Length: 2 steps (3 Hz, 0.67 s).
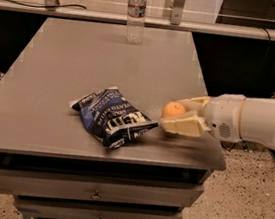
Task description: Move orange near blue chip bag
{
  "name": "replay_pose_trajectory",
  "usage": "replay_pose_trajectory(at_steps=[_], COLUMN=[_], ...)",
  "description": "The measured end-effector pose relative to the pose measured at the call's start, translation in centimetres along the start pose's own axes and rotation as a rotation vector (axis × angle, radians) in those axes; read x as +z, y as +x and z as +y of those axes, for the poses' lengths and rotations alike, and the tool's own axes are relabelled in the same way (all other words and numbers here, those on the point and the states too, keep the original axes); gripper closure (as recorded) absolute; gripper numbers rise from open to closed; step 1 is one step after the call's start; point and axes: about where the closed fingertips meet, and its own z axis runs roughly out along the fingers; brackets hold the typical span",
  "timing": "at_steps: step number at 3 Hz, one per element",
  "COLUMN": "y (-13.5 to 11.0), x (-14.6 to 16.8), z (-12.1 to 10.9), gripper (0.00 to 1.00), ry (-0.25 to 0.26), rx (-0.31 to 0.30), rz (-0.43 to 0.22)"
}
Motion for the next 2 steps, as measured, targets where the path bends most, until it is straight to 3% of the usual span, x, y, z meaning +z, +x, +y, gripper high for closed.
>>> replay_pose_trajectory(at_steps=[2], y=[3.4], x=[-0.7], z=[0.6], gripper=[1.00], ry=[-0.032], rx=[0.022], rz=[-0.007])
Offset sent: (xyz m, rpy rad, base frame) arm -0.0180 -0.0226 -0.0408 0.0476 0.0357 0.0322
